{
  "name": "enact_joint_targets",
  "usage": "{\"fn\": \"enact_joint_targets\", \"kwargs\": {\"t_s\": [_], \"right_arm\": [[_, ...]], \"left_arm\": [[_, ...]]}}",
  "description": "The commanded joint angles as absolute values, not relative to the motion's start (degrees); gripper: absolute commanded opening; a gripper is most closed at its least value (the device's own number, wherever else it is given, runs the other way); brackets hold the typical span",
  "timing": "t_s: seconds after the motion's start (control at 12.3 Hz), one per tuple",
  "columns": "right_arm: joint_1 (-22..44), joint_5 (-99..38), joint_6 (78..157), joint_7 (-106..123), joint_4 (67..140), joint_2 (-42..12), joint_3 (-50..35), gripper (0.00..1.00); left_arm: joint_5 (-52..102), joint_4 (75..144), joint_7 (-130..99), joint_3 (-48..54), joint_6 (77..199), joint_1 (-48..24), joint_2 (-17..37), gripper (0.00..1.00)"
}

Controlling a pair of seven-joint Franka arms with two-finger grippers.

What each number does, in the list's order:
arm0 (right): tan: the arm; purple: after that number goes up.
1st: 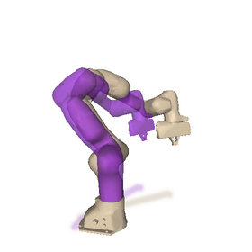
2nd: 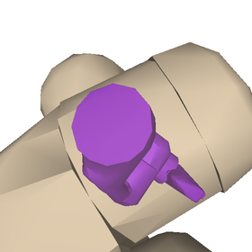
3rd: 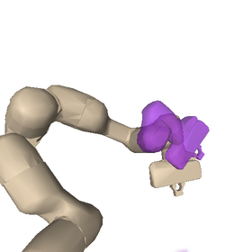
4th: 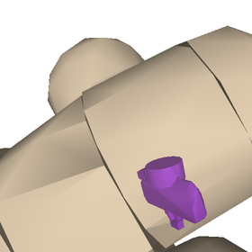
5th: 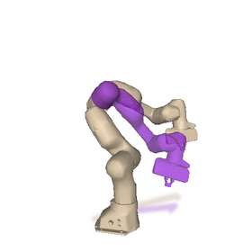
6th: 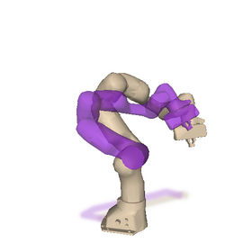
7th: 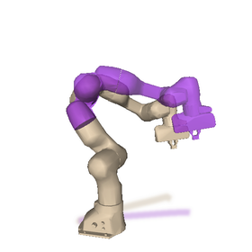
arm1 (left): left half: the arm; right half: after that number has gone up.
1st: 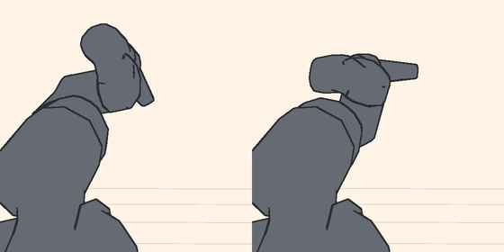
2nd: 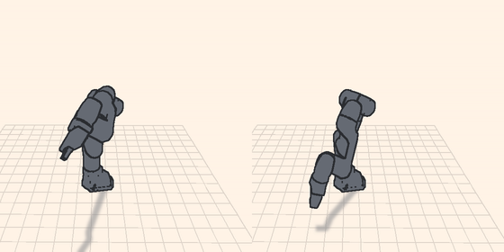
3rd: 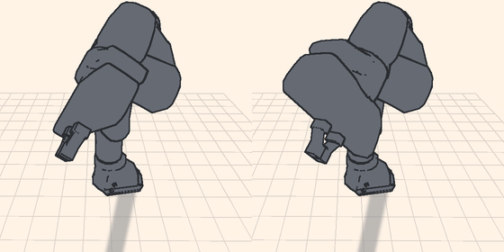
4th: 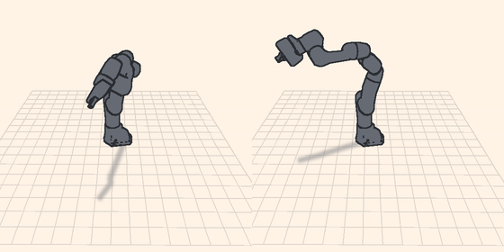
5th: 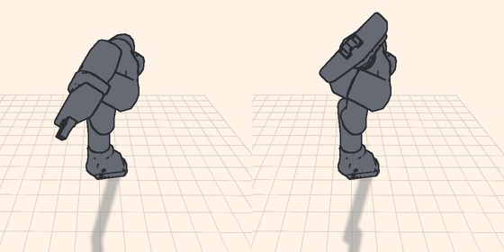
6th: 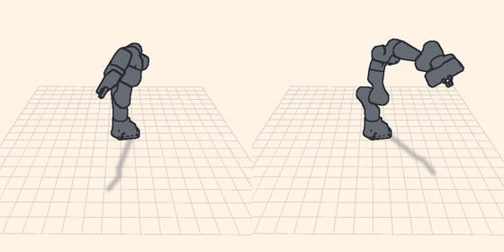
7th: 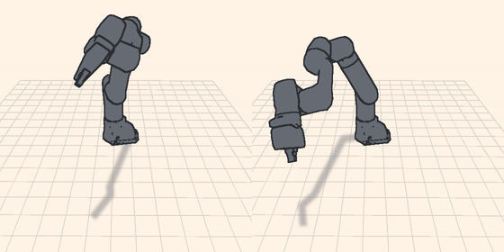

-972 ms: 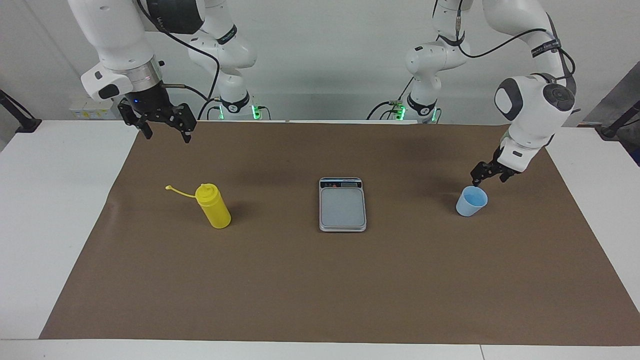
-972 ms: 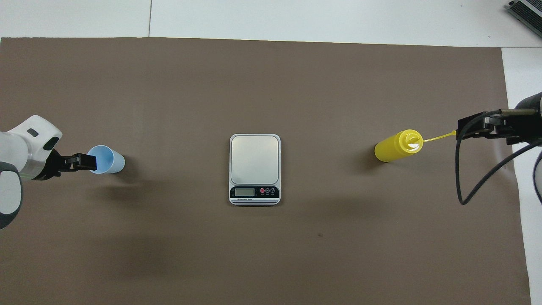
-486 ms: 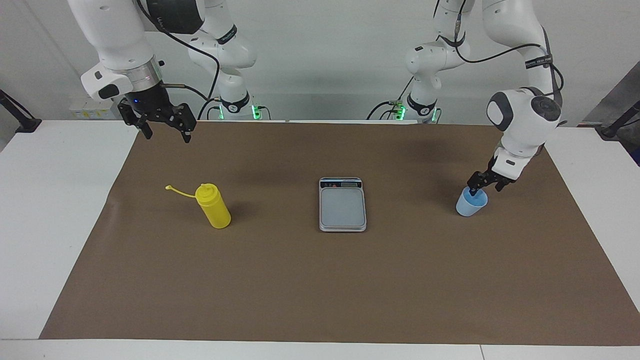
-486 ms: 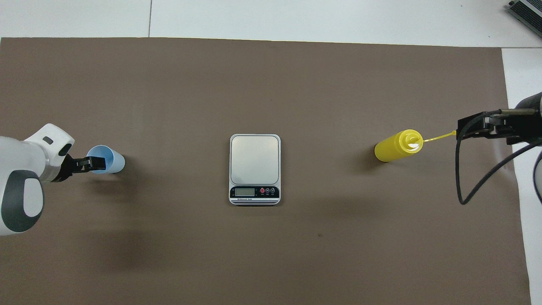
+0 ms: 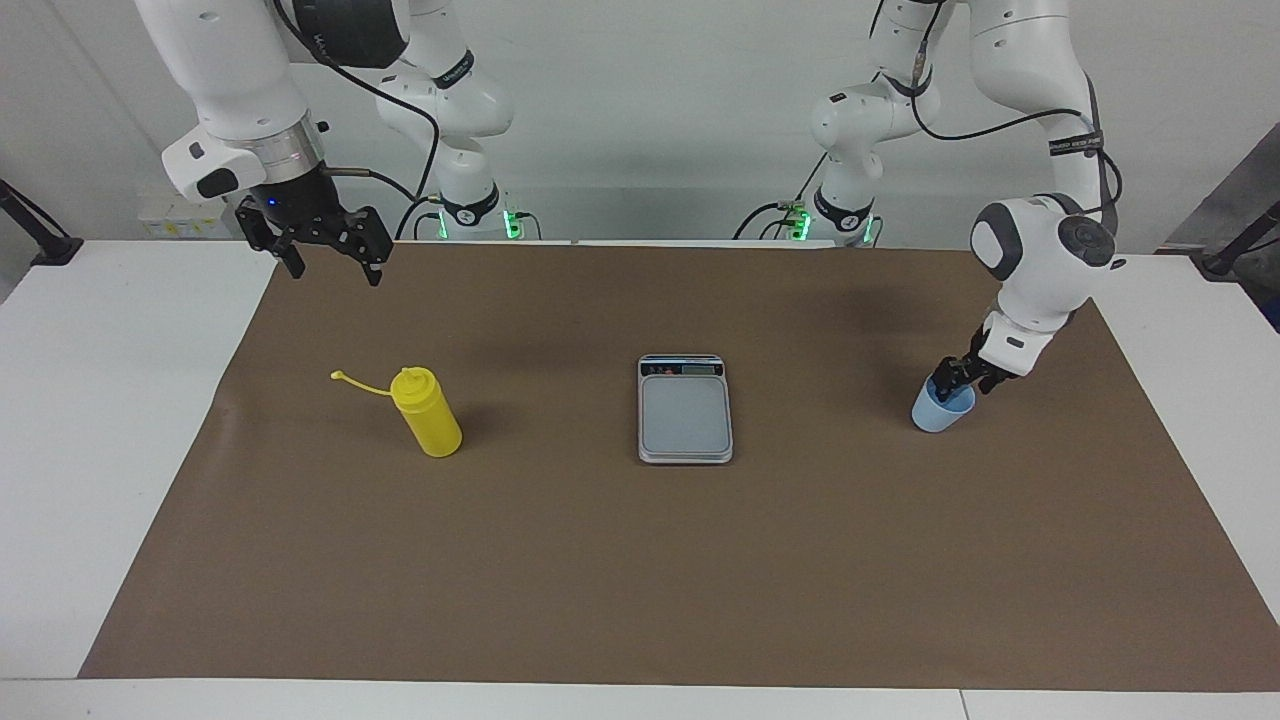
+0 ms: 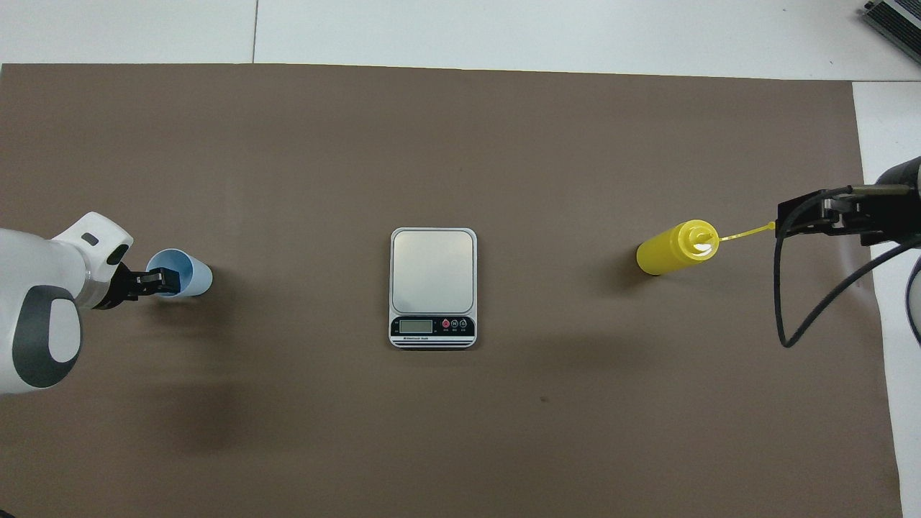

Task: Pour seasoning into cup on scale with both arms
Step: 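Carry the blue cup with the left gripper onto the scale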

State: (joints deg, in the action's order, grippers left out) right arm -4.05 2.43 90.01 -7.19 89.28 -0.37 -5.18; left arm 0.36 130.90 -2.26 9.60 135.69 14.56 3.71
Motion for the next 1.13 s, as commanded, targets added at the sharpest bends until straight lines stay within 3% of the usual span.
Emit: {"fn": "enact_joint_targets", "kwargs": {"t_s": [0.0, 0.08, 0.57, 0.73, 1.05], "right_arm": [[-4.31, 2.55, 89.12, -7.91, 89.91, 0.35, -5.19, 1.00], [-4.31, 2.55, 89.12, -7.91, 89.91, 0.35, -5.19, 1.00], [-4.31, 2.55, 89.12, -7.91, 89.91, 0.35, -5.19, 1.00], [-4.31, 2.55, 89.12, -7.91, 89.91, 0.35, -5.19, 1.00], [-4.31, 2.55, 89.12, -7.82, 89.91, 0.35, -5.19, 1.00]], "left_arm": [[0.26, 130.87, -2.72, 9.93, 135.88, 14.59, 3.34, 0.24], [0.26, 130.78, -2.72, 10.02, 135.70, 14.50, 3.34, 0.01], [2.09, 125.61, -4.12, 10.11, 130.62, 11.70, 4.39, 0.00], [3.69, 121.05, -11.47, 10.11, 127.28, 8.02, 5.88, 0.00], [3.69, 118.48, -26.60, 10.02, 126.83, -1.30, 6.85, 0.00]]}}
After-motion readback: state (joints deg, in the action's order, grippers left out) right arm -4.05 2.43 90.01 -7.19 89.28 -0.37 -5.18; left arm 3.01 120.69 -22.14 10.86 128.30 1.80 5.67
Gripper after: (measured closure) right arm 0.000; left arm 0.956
